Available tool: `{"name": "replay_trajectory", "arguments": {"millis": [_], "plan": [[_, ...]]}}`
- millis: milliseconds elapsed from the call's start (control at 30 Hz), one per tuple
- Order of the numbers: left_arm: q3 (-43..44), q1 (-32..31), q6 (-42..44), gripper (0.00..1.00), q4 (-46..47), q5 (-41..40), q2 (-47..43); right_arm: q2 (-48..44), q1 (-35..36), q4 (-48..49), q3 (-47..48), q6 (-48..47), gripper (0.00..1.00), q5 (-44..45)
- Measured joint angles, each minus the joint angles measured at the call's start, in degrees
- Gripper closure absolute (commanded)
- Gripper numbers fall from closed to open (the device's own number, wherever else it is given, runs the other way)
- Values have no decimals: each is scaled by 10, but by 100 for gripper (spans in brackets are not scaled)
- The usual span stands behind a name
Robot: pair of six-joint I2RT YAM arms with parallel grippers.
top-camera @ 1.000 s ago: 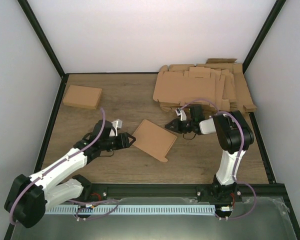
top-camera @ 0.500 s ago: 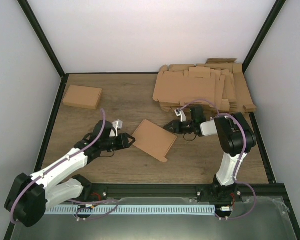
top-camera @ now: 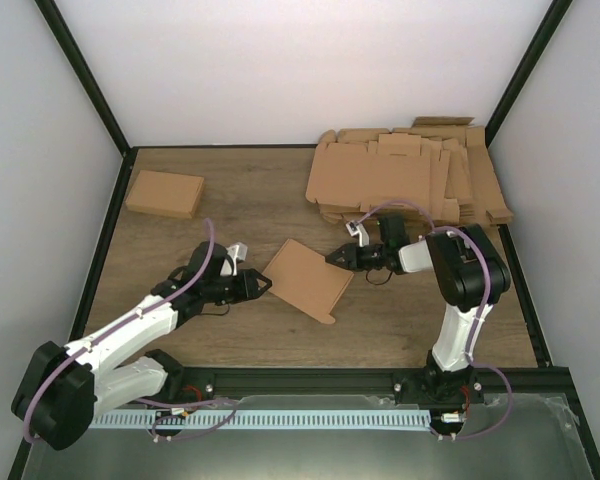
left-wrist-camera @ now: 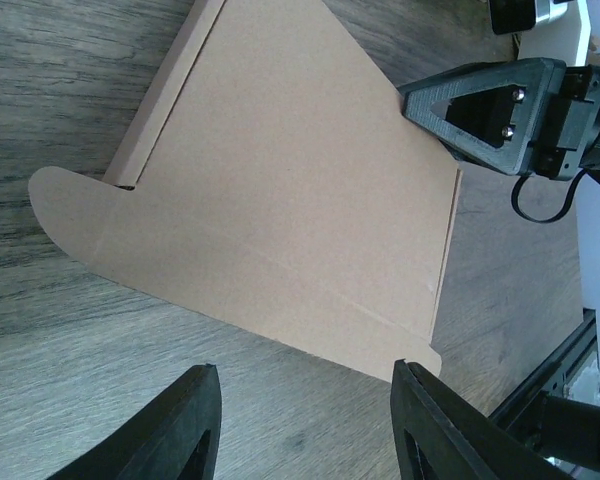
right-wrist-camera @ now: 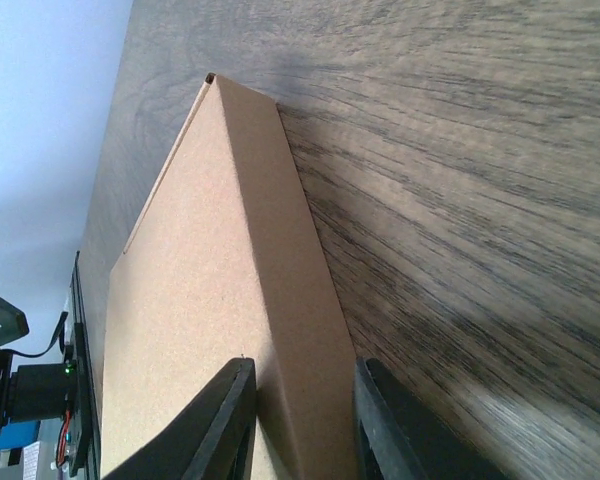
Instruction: Fold the paper box
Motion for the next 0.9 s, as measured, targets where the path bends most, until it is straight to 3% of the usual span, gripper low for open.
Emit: {"name": "replay_trajectory", "arguments": {"millis": [267,500,900], "plan": [[0,0,1,50,0,4,0,8,0,9,2,2,79,-7],[0,0,11,51,-1,12,0,20,0,35,10,22,95,-9],[-17,0,15,56,6,18,14,54,-4,94,19,41,98,-23]]}}
